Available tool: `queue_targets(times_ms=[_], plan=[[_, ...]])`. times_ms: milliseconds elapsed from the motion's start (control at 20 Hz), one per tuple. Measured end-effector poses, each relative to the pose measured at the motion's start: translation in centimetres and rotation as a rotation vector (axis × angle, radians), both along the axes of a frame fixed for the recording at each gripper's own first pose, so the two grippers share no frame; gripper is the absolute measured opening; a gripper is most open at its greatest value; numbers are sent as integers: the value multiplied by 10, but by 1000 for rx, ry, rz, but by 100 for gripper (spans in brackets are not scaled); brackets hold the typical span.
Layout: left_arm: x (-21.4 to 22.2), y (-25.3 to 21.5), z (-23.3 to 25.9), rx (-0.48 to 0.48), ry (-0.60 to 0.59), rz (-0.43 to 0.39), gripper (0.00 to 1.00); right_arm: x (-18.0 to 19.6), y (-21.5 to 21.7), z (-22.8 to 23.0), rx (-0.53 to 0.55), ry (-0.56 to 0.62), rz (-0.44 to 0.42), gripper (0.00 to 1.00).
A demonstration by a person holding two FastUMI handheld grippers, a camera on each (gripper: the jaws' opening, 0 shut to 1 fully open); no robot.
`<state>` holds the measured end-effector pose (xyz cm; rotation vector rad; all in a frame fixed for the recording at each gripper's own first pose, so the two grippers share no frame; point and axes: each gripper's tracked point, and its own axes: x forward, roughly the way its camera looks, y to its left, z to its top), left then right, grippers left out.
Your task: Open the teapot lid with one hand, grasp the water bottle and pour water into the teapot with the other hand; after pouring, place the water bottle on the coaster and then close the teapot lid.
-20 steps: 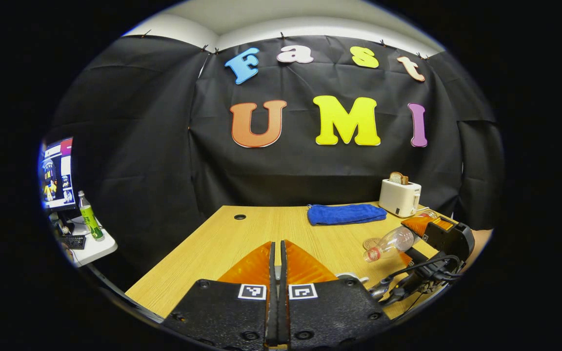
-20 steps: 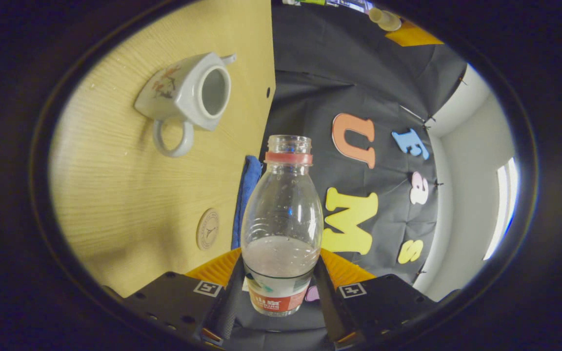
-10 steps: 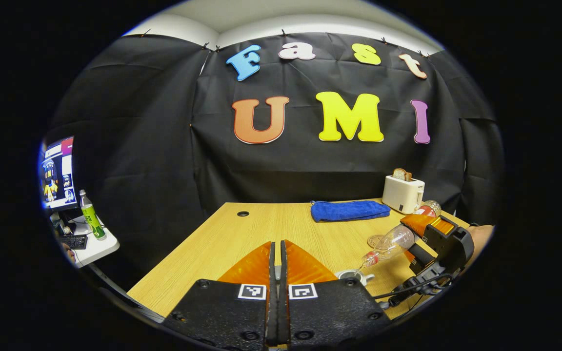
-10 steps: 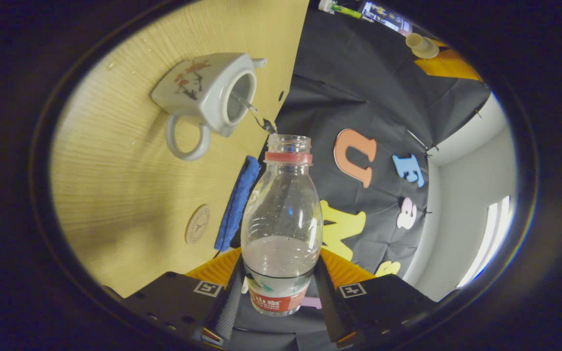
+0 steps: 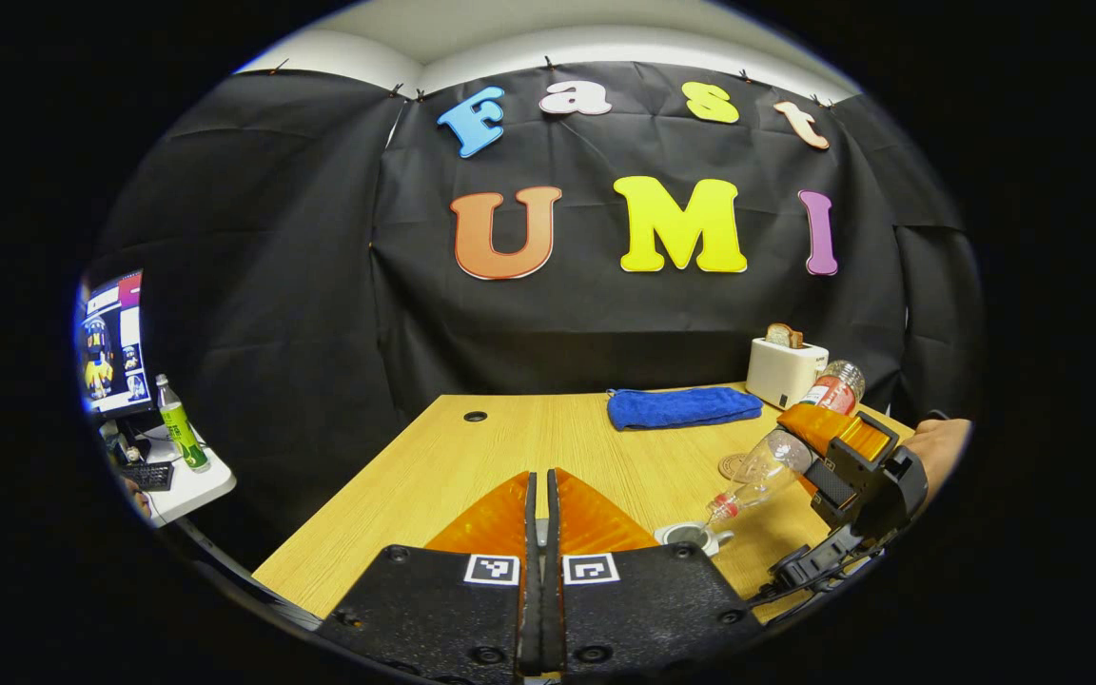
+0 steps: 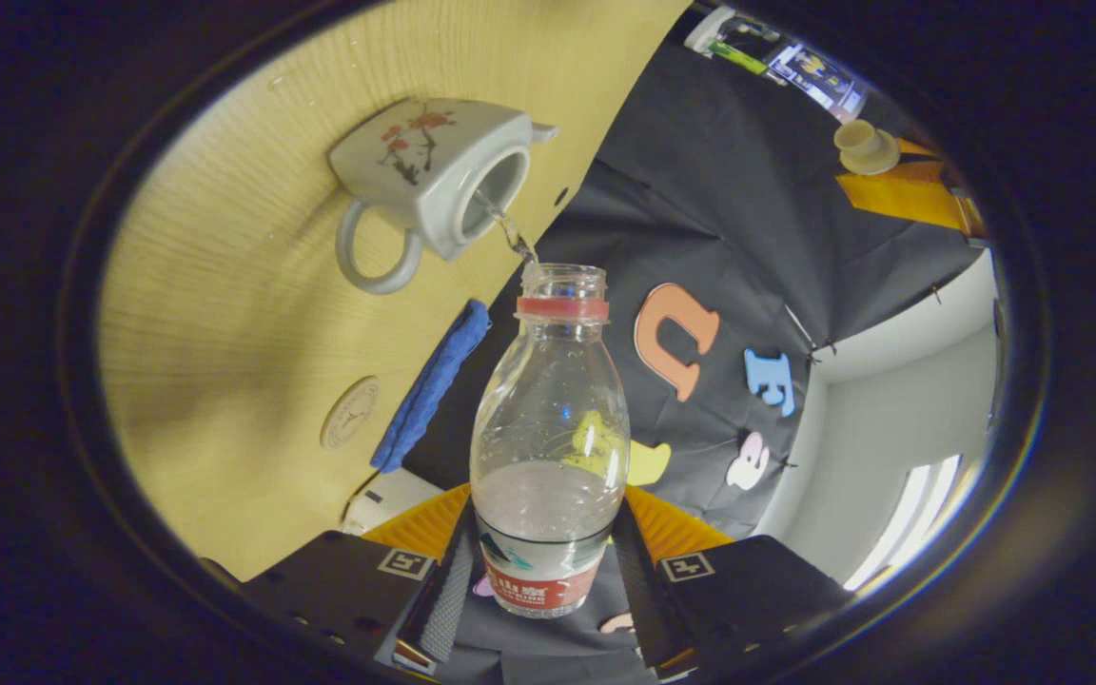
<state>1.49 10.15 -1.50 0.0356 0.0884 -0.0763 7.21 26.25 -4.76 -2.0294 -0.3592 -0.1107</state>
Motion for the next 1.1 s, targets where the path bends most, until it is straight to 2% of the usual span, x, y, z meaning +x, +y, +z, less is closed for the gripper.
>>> queue_targets(times_ms=[400,850,950,1100], plan=[[1,-8,-2,26,7,-4,3,-11,13,41,-65,-138,48,71],[-1,-7,3,9,-8,-5,3,-22,26,55,-146,-246,99,71],[0,-8,3,11,-8,-3,3,-22,27,50,-159,-258,103,72],[0,-9,1,18,-5,-4,3,-20,21,35,-112,-216,92,71]])
